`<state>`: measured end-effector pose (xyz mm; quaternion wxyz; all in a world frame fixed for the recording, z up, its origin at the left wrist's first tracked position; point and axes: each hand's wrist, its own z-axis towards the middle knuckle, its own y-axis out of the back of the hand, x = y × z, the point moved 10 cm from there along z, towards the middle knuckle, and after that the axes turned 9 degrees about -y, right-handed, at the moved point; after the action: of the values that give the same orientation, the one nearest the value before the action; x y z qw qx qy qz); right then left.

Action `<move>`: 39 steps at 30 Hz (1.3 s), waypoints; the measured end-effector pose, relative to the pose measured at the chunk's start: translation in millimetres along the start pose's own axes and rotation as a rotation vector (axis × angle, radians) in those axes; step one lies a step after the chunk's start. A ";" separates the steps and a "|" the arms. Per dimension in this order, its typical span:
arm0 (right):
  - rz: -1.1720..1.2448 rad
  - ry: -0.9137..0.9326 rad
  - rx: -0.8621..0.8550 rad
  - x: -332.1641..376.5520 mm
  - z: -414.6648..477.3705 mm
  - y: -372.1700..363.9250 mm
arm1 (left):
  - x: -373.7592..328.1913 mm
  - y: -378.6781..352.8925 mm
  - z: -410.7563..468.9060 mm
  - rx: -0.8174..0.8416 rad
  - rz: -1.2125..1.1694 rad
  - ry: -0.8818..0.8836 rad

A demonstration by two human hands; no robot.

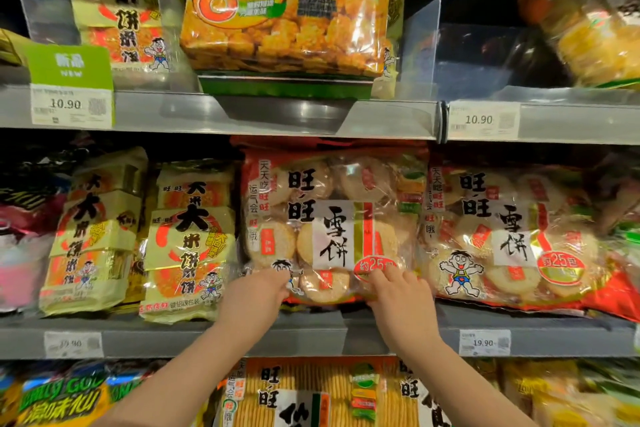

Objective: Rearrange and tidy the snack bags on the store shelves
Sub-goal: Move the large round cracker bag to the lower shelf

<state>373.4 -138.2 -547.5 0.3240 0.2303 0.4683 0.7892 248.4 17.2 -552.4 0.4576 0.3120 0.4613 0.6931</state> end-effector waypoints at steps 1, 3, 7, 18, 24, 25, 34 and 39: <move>0.014 0.016 0.030 -1.8 -3.0 -3.2 | -0.5 -0.5 -2.0 0.014 -0.010 -0.013; 0.059 0.023 0.060 -6.8 -5.9 -3.0 | -1.4 -2.3 -6.8 0.046 -0.045 -0.026; 0.227 -0.011 -0.122 -5.0 -0.9 29.7 | -5.5 -11.2 -16.5 0.136 -0.137 -0.003; 0.223 -0.104 -0.011 5.0 22.4 -19.5 | 1.1 -20.3 -4.5 0.031 -0.373 0.175; 0.228 -0.134 0.036 8.6 23.1 -19.0 | -4.1 -25.3 4.1 0.124 -0.322 0.203; 0.213 -0.140 0.025 7.1 19.1 -16.1 | -5.7 -23.5 -0.2 0.134 -0.303 0.203; 0.257 -0.055 -0.197 34.9 -11.9 14.9 | 4.4 39.2 -38.9 -0.049 -0.160 0.189; 0.316 -0.018 -0.073 39.0 -11.3 12.5 | 10.1 72.8 -56.5 -0.104 -0.118 0.217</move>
<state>335.5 -120.8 -539.2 0.2080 0.2961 0.3941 0.8448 170.9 -4.8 -506.5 0.4605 0.1832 0.4890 0.7178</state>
